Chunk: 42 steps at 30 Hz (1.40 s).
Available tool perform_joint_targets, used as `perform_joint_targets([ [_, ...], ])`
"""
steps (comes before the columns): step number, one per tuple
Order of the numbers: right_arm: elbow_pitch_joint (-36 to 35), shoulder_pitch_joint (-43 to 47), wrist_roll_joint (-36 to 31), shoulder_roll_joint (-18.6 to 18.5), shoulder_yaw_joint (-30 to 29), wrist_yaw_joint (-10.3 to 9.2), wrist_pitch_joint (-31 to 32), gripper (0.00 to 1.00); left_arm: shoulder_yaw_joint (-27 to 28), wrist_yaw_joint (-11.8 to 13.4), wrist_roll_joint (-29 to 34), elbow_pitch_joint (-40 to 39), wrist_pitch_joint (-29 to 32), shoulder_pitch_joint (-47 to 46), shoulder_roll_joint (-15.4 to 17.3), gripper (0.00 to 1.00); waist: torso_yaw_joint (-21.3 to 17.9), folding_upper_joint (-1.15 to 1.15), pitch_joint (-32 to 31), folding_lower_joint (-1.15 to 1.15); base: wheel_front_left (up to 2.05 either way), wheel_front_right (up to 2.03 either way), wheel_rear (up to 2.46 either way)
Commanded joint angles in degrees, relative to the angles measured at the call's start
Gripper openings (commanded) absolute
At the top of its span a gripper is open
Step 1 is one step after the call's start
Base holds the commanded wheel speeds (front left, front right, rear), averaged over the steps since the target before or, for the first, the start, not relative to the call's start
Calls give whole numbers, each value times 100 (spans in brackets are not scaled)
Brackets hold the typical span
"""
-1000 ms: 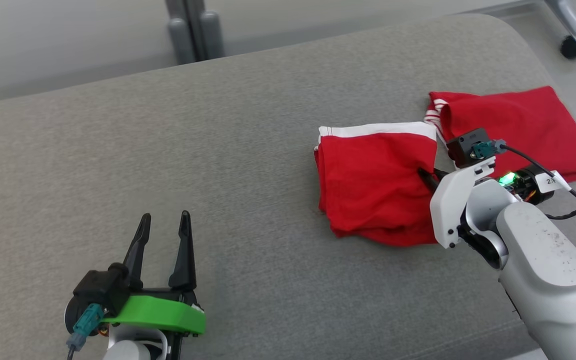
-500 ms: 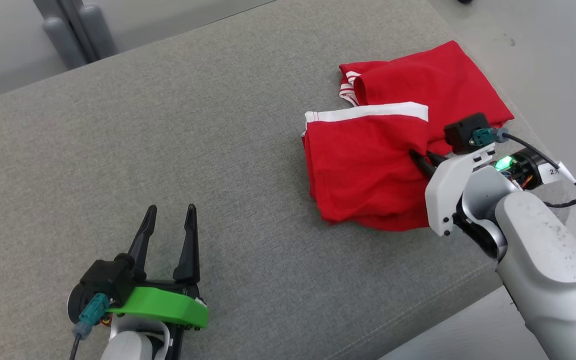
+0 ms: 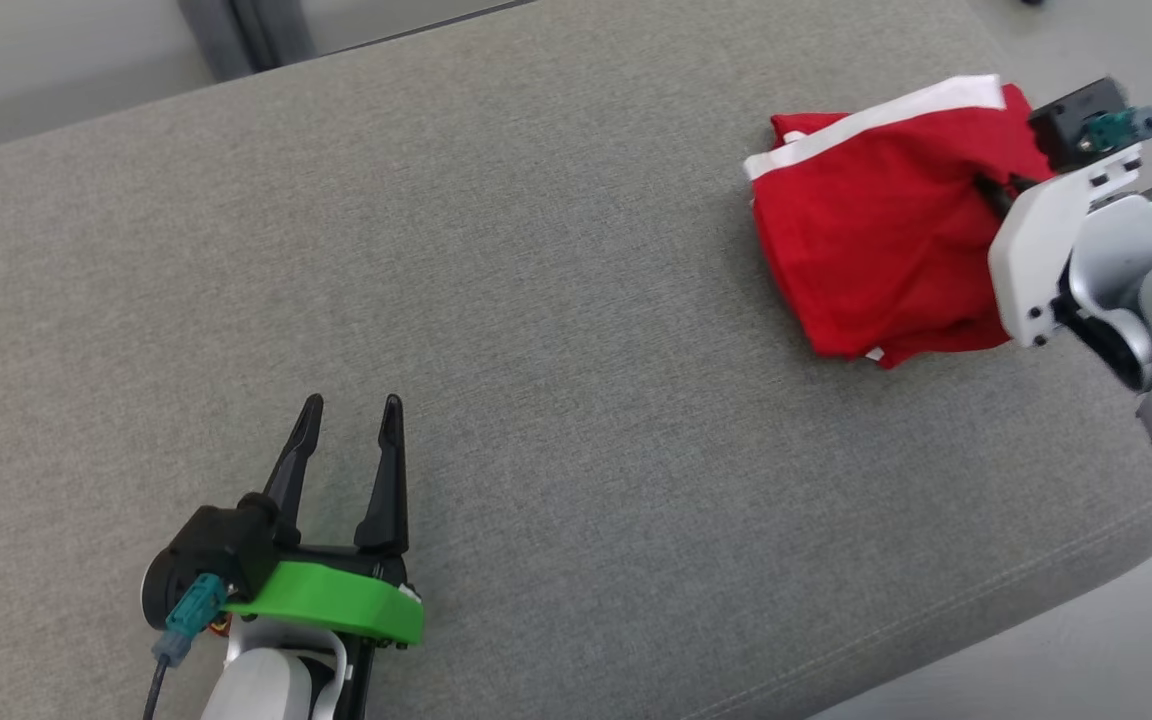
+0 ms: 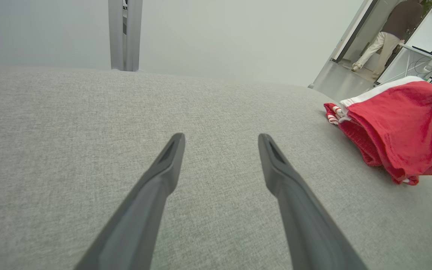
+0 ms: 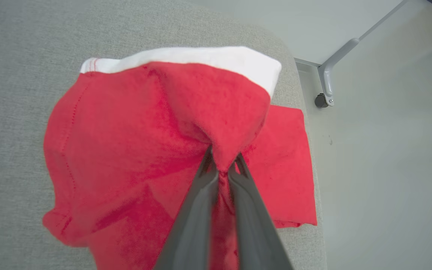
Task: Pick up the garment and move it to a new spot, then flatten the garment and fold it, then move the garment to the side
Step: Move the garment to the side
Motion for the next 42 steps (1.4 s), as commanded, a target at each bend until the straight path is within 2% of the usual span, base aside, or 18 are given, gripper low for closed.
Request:
perform_joint_targets([
  [1, 139, -162, 37, -163, -68, -8, -33, 0, -25, -18, 57, -6, 1, -116, 30, 100, 269, 0, 175, 0, 0, 0, 0],
  [5, 606, -434, 40, -475, -198, -8, -138, 0, -83, -26, 49, 16, 1, -184, 36, 100, 478, 0, 324, 0, 0, 0, 0],
  [9, 1043, -582, 2, -589, -275, -8, -336, 0, -116, -35, 49, 45, 1, -248, 44, 100, 627, 0, 452, 0, 0, 0, 0],
  [11, 1285, -635, -16, -562, -393, -8, -455, 0, -123, -37, 57, 55, 1, -275, 51, 100, 675, 0, 506, 0, 0, 0, 0],
  [12, 1396, -635, -32, -532, -432, -8, -487, 5, -119, -38, 59, 56, 1, -284, 53, 100, 692, 0, 528, 0, 0, 0, 0],
  [16, 1828, -632, -206, -425, -631, -8, -661, 11, -87, -34, 64, 43, 1, -295, 61, 100, 722, 0, 594, 0, 0, 0, 0],
  [17, 1930, -644, -248, -407, -680, -8, -729, 18, -75, -35, 67, 38, 1, -290, 67, 100, 717, 0, 607, 0, 0, 0, 0],
  [18, 2001, -656, -281, -386, -712, -8, -787, 42, -67, -36, 69, 39, 1, -284, 73, 100, 711, 0, 615, 0, 0, 0, 0],
  [19, 2085, -675, -331, -364, -750, -8, -863, 100, -64, -36, 74, 44, 1, -277, 75, 100, 698, 0, 623, 0, 0, 0, 0],
  [29, 2447, -909, -724, -100, -867, -8, -1546, 100, -124, -41, 76, 147, 1, -283, 74, 100, 515, 0, 423, 0, 0, 0, 0],
  [35, 2321, -973, -848, 49, -751, -8, -2018, 100, -158, -47, -63, 265, 1, -324, 65, 100, 474, 0, 40, 0, 0, 0, 0],
  [42, 2124, -804, -938, 372, -848, -8, -2892, 100, -13, -51, -203, 465, 2, -415, 67, 100, 602, 0, -528, 0, 0, 0, 0],
])
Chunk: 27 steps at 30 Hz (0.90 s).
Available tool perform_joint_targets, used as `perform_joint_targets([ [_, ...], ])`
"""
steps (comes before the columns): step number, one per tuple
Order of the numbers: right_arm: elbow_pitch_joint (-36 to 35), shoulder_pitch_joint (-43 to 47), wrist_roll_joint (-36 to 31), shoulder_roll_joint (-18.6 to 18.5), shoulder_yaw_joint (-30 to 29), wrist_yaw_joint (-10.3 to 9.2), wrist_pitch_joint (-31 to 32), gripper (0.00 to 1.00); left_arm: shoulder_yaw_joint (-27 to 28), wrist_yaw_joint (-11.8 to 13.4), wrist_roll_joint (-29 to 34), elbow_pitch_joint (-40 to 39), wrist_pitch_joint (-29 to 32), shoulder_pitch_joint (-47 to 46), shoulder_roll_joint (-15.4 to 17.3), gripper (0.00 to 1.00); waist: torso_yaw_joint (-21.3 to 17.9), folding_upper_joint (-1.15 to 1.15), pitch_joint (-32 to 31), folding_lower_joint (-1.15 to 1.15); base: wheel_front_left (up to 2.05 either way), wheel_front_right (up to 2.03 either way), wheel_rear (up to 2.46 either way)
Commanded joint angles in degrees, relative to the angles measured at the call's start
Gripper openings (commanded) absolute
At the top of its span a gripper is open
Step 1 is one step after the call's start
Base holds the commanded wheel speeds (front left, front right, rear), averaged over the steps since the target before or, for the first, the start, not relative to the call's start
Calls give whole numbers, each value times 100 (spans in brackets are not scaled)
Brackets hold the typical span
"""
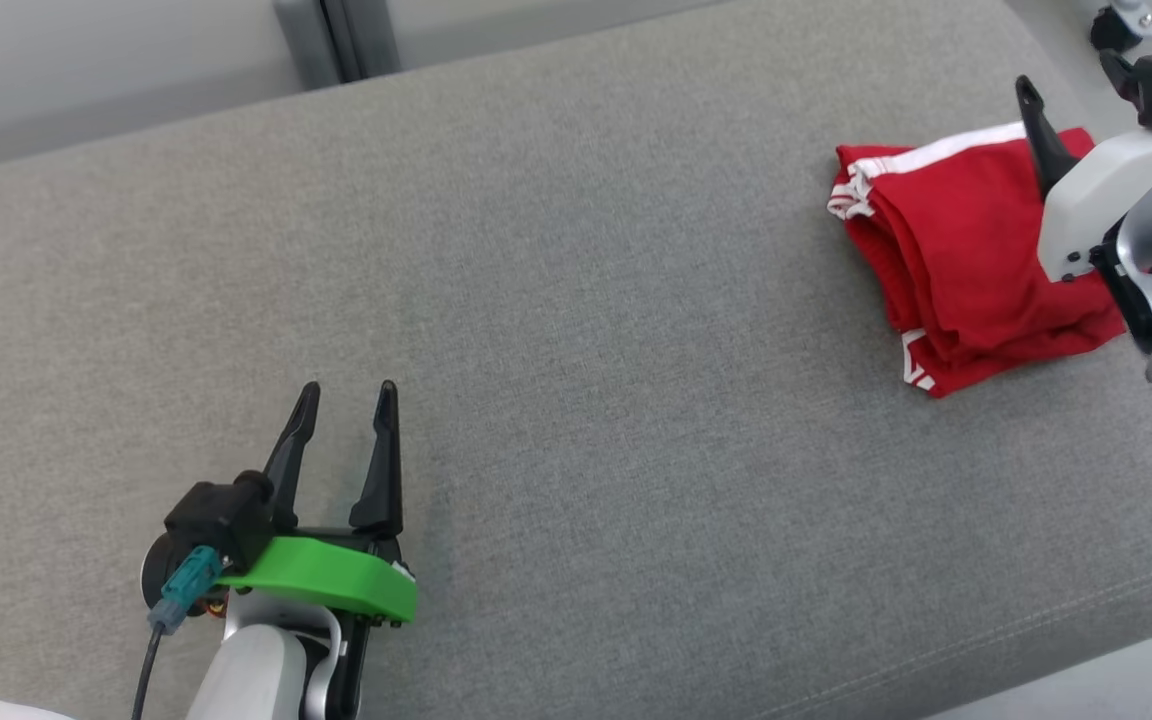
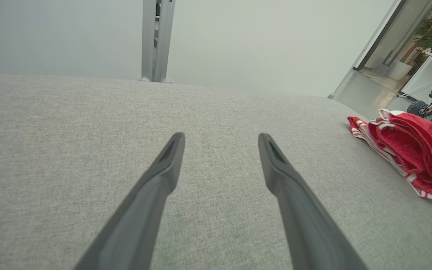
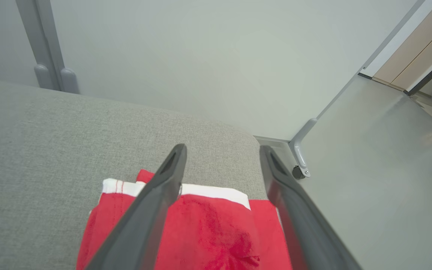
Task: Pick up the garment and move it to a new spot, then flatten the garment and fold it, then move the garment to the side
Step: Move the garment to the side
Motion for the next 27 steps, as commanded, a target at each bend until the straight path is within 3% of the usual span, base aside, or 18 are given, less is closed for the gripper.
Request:
perform_joint_targets([
  [1, -23, 138, -52, 70, -61, -8, -175, 100, 45, -25, -38, 32, 2, -67, 27, 100, 114, 0, -356, 0, 0, 0, 0],
  [6, -57, 495, -123, 539, -329, -8, -659, 100, 349, 4, -125, 120, 2, 172, 7, 100, 291, 0, -698, 0, 0, 0, 0],
  [15, -349, 1562, -343, 1251, -856, -8, -919, 100, 828, 136, -55, 38, 1, 725, -50, 100, 660, 0, -1093, 0, 0, 0, 0],
  [22, -1335, 2763, -645, 1690, -1441, -8, -930, 100, 851, 179, -23, -24, 2, 1149, -66, 100, 865, 0, -1237, 0, 0, 0, 0],
  [27, -1988, 3594, -570, 1772, -1413, -8, -931, 100, 713, 231, -158, -28, 2, 1383, -69, 100, 930, 0, -1321, 0, 0, 0, 0],
])
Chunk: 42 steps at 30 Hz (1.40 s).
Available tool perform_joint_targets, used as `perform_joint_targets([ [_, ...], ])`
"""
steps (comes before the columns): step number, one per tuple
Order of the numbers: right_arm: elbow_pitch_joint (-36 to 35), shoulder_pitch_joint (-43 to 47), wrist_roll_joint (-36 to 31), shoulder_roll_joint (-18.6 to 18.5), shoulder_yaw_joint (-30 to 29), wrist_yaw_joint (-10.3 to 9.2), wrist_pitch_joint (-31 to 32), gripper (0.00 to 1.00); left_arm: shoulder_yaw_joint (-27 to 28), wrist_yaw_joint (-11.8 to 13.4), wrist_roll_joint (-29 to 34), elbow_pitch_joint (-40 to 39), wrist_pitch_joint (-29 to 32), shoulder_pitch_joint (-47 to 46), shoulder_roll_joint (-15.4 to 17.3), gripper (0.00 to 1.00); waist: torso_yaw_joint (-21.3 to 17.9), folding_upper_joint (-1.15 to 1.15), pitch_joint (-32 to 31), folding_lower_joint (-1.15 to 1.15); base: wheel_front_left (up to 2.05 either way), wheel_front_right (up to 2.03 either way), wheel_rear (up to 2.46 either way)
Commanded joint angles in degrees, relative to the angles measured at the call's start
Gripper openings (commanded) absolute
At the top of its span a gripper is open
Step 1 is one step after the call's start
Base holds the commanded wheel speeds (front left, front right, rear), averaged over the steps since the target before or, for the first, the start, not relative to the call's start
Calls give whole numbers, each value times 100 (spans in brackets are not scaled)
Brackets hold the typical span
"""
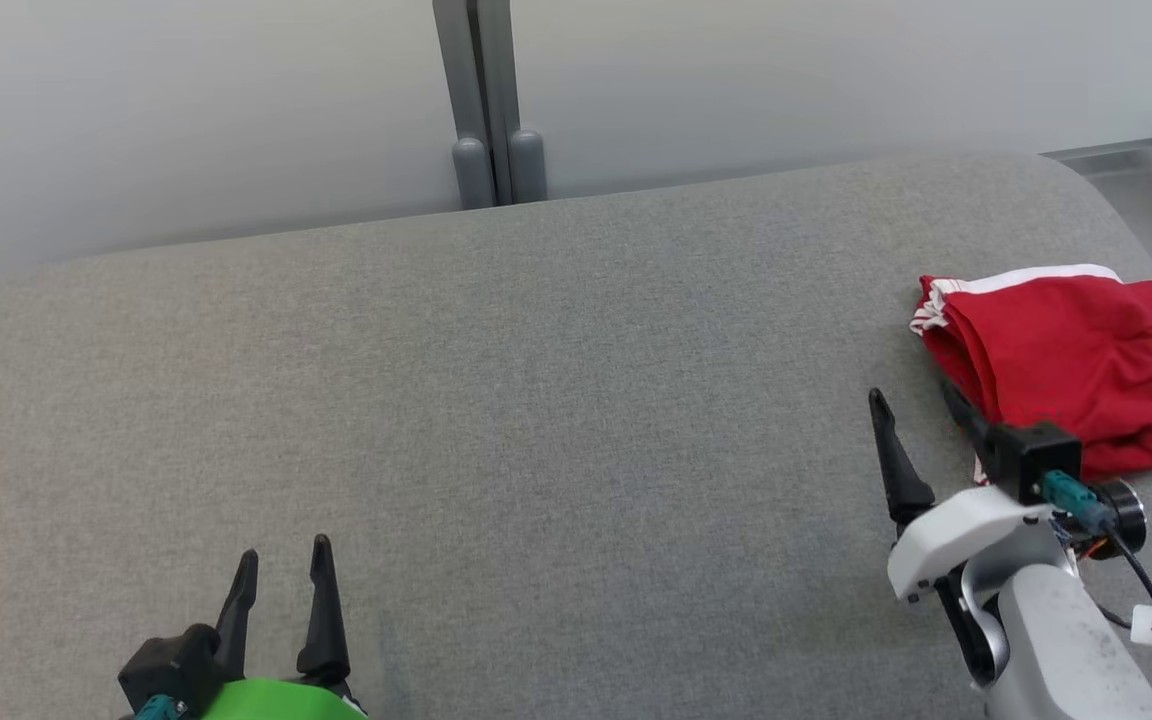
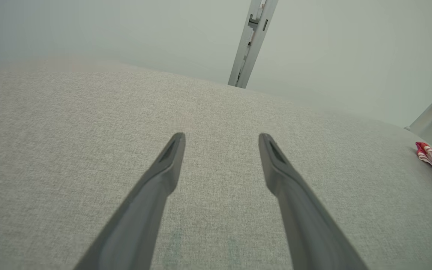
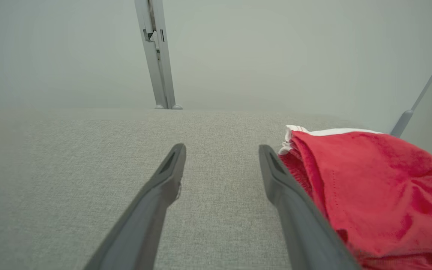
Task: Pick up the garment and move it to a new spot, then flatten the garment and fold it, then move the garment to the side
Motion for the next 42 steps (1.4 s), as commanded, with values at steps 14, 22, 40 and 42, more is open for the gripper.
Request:
perform_joint_targets([
  [14, -1240, 1327, 694, -7, 297, -8, -23, 100, -194, 181, -177, -99, 2, 321, 5, 100, 85, 0, -120, 0, 0, 0, 0],
  [22, -1228, 1380, 709, -5, 357, -8, -23, 100, -194, 179, -193, -115, 2, 232, 4, 100, 78, 0, -103, 0, 0, 0, 0],
  [40, -996, 1406, 749, 46, 355, 0, 20, 0, -187, 136, -232, 50, 4, 286, -21, 0, 99, 0, -102, 0, 0, 0, 0],
  [42, -943, 1433, 863, 51, 337, 0, 72, 0, -174, 131, -328, 99, 32, 274, -24, 0, 100, 0, -101, 0, 0, 0, 0],
])
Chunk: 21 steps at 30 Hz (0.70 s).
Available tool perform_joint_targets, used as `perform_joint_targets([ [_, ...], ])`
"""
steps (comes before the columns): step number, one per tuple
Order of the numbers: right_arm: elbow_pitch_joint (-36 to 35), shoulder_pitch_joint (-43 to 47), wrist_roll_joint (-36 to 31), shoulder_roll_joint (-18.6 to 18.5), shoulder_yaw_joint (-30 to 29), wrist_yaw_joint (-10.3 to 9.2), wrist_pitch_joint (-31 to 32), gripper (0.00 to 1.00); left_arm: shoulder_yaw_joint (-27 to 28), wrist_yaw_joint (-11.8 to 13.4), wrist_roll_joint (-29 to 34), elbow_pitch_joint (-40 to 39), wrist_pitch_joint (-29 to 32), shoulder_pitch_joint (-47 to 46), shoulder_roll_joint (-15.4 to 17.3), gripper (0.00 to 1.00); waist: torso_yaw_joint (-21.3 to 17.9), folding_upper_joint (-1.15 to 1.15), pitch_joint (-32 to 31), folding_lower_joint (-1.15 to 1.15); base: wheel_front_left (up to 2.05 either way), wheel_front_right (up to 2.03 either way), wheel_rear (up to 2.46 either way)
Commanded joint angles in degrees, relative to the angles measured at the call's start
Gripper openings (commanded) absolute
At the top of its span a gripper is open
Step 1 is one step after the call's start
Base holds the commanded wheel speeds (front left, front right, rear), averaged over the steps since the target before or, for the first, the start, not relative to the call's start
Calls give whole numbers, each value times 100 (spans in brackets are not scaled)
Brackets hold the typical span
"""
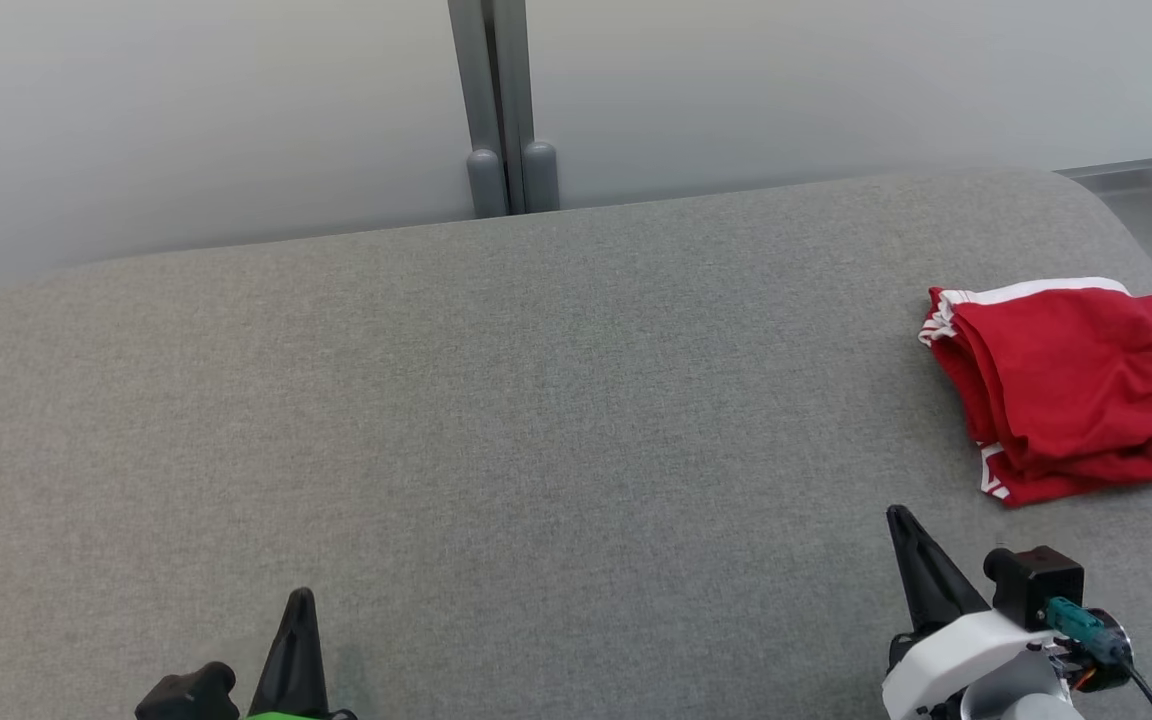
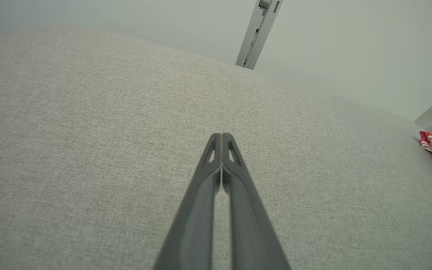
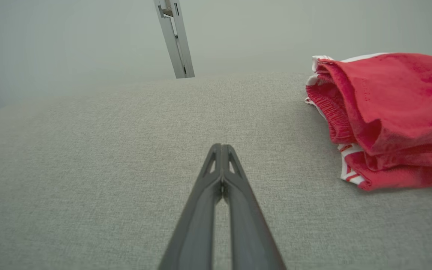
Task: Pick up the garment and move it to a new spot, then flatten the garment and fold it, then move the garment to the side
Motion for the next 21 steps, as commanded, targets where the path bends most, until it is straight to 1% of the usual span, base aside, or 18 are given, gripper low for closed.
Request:
perform_joint_targets([
  [1, -53, -65, 199, -7, -38, 0, 59, 0, 30, -9, -173, -54, 55, -35, 3, 0, 2, 0, 0, 0, 0, 0, 0],
  [9, -148, -76, 1096, -13, -130, 0, 288, 0, 167, -49, -921, -89, 288, -162, 10, 0, 11, 0, 3, 0, 0, 0, 0],
  [21, -274, -89, 2254, -21, -246, -1, 578, 0, 347, -99, -1887, -138, 590, -322, 18, 0, 25, 0, 6, 0, 0, 0, 0],
])
